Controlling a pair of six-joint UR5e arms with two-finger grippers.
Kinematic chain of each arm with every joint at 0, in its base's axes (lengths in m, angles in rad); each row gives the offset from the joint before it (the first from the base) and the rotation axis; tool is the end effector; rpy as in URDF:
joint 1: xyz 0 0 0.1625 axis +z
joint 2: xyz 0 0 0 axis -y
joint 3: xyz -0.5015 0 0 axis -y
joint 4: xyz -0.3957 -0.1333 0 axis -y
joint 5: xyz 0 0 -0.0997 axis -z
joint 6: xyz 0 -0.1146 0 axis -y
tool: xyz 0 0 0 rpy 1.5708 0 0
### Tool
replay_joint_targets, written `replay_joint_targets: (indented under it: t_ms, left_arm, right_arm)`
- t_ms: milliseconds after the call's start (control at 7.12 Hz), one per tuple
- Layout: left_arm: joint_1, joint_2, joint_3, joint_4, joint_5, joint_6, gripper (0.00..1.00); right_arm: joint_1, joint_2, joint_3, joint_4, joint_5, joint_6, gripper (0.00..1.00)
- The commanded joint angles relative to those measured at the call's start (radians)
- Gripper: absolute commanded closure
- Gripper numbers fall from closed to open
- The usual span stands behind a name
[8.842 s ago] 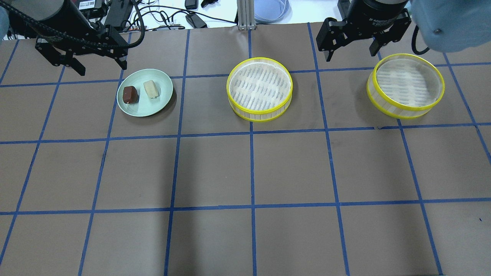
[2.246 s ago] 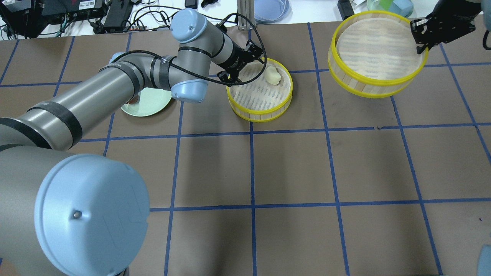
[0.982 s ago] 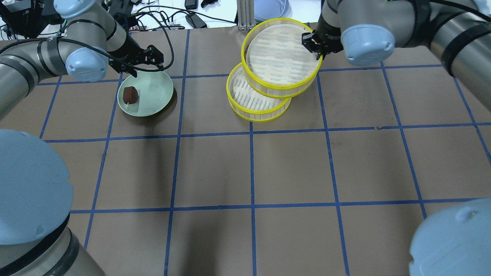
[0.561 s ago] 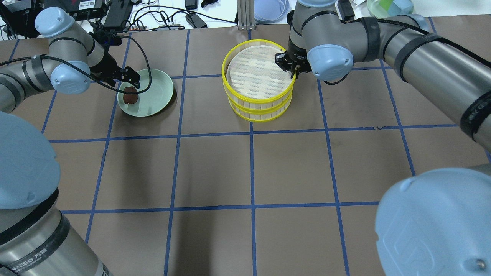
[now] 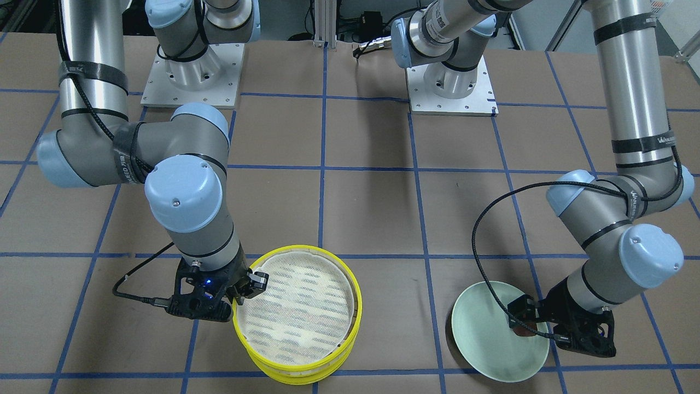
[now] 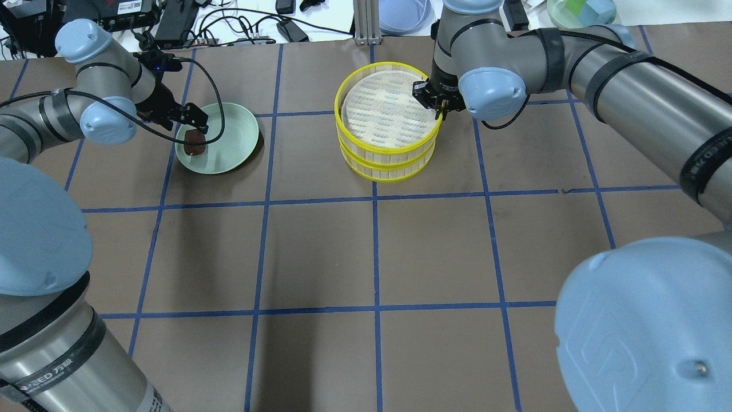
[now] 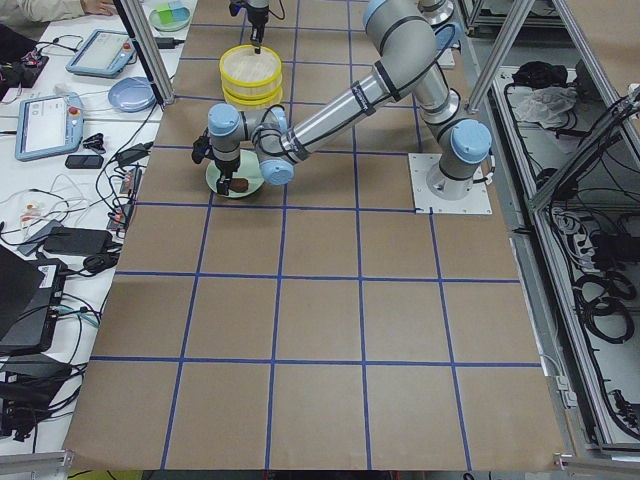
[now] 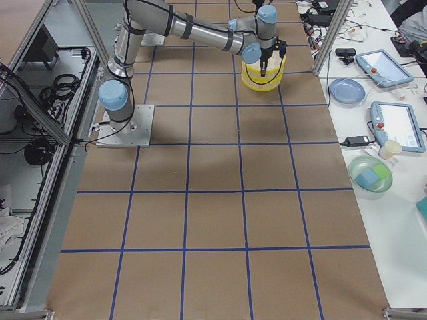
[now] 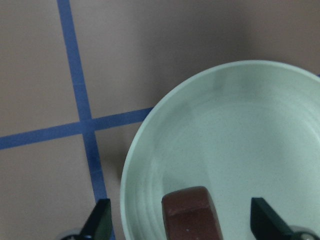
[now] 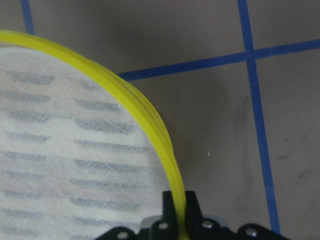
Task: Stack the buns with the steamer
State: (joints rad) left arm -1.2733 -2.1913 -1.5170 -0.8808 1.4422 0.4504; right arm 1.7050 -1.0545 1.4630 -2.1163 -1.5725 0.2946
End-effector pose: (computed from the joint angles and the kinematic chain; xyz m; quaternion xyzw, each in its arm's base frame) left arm 0.0749 -0.7493 0.2575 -0.0800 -0.9928 0.0807 0.0372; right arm 0.2289 -0.7008 0.3415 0.0800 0.9944 -0.0671 0.0137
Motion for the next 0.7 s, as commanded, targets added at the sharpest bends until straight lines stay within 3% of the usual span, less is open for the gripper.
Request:
replay_joint_targets:
  t_ms: [0, 421, 561]
  left_arm:
    - [-0.003, -0.007, -0.006, -0.009, -0.064, -0.138, 0.14]
    - [-0.001, -0.021, -0.043, -0.007, -0.073, -0.124, 0.28]
    - [-0.001, -0.025, -0.049, -0.006, -0.022, -0.089, 0.46]
  right_arm:
    - [-0.001, 0.004, 0.0, -0.001, 0.0, 0.026, 1.0]
    - [-0.001, 0.021, 0.002, -0.007, -0.003, 0.052, 1.0]
    - [-0.001, 0.021, 0.003, -0.007, -0.01, 0.051, 1.0]
